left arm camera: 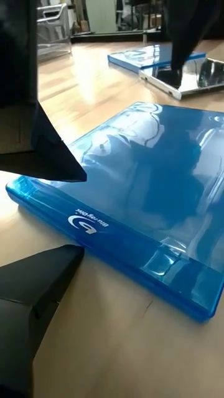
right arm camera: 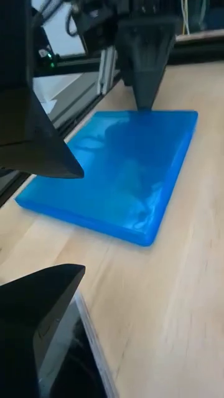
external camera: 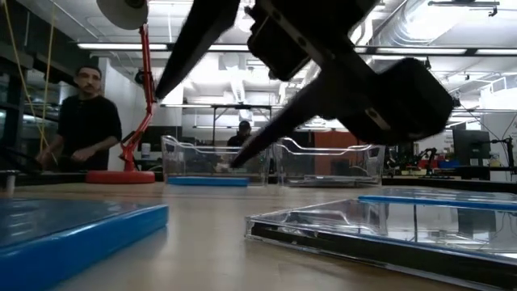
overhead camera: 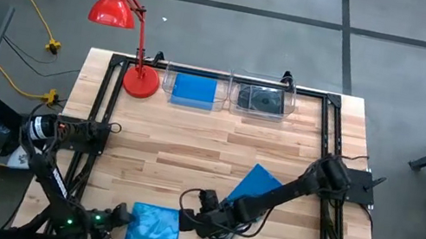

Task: Pick & place jewel cases by type
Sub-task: Put the left blue cd case into the left transparent bin

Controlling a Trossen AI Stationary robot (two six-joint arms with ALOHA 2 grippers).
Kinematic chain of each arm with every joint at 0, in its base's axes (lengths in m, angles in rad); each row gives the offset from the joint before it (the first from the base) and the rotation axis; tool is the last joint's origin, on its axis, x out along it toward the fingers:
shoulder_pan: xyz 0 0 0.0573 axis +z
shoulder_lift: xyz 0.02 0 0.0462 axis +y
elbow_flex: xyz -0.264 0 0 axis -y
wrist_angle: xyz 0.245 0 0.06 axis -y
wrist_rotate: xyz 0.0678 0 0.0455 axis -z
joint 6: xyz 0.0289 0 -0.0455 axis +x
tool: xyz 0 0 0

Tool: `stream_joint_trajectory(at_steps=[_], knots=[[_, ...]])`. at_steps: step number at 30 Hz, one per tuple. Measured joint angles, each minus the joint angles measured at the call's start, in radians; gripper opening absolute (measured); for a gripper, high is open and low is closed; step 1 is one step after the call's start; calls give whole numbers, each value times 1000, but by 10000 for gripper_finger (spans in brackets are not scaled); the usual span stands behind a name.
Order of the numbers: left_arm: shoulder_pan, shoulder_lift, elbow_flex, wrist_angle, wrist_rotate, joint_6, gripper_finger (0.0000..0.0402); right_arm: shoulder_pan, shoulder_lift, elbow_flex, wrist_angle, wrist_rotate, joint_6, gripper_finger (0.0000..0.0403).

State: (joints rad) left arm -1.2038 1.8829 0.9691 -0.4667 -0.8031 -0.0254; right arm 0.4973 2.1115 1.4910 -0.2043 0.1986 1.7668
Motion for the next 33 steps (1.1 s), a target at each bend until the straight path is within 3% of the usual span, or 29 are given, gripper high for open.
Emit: stream_joint_trajectory(at_steps=[22,33], knots=[[35,5,-1,59,-23,2,182,52,121,1,153,-63,136,220],[136,6,-3,183,5,68,182,40,125,0,187,-57,115,220]])
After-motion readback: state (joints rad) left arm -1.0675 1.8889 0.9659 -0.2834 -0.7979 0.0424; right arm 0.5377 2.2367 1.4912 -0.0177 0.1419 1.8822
